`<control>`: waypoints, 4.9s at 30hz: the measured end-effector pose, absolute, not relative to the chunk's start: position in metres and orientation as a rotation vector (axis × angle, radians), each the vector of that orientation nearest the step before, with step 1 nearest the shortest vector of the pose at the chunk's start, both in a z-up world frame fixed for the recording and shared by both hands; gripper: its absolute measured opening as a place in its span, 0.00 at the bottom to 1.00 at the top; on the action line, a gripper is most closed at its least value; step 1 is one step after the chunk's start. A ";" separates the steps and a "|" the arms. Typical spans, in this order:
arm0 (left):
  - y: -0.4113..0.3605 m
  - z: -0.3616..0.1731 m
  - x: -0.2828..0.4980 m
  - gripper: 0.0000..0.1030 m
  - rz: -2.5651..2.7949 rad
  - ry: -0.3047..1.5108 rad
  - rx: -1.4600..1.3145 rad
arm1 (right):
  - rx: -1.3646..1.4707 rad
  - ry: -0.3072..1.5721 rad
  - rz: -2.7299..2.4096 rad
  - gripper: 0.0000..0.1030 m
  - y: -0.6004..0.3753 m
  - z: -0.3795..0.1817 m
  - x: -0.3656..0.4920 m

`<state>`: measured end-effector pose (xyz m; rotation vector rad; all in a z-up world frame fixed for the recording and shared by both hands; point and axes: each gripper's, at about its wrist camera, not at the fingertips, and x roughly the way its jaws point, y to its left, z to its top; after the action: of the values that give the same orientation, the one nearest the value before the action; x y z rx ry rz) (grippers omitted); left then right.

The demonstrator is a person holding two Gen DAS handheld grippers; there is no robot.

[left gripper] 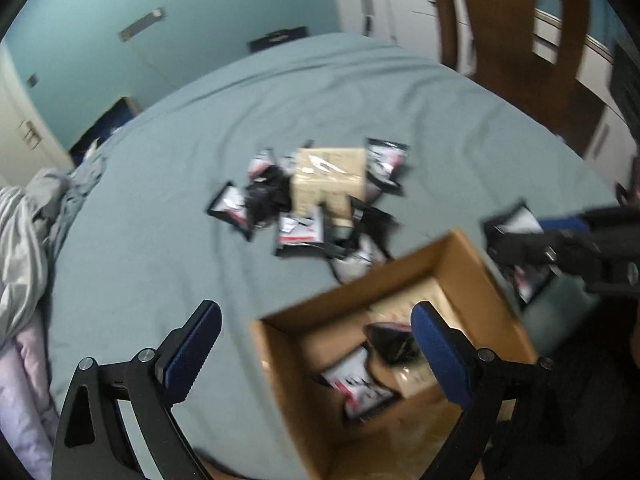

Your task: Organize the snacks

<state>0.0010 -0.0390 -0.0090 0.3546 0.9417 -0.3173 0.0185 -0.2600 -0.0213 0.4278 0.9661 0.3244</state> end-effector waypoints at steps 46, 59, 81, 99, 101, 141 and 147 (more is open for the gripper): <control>-0.015 -0.012 0.019 0.94 -0.168 1.022 0.280 | 0.302 0.985 0.258 0.67 -0.234 -0.012 0.020; -0.015 -0.022 0.038 0.94 -0.178 1.110 0.212 | 0.428 1.093 0.255 0.67 -0.266 -0.029 0.096; 0.014 -0.039 0.091 0.94 -0.140 1.132 0.082 | 0.462 1.164 0.163 0.43 -0.257 -0.087 0.232; 0.018 -0.077 0.140 0.94 -0.054 1.113 0.209 | 0.442 0.969 0.197 0.19 -0.265 -0.016 0.137; 0.011 -0.081 0.144 0.94 -0.092 1.116 0.207 | 0.455 0.937 0.245 0.19 -0.267 -0.003 0.115; 0.014 -0.015 0.114 0.27 -0.194 1.031 0.070 | 0.296 0.978 0.284 0.20 -0.225 -0.025 0.028; -0.003 -0.009 0.059 0.27 -0.277 1.042 0.127 | 0.294 0.973 0.283 0.20 -0.225 -0.024 0.025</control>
<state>0.0587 -0.0031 -0.0092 0.1269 1.0422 -0.2772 0.0249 -0.2246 -0.0236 0.2937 0.9728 0.2828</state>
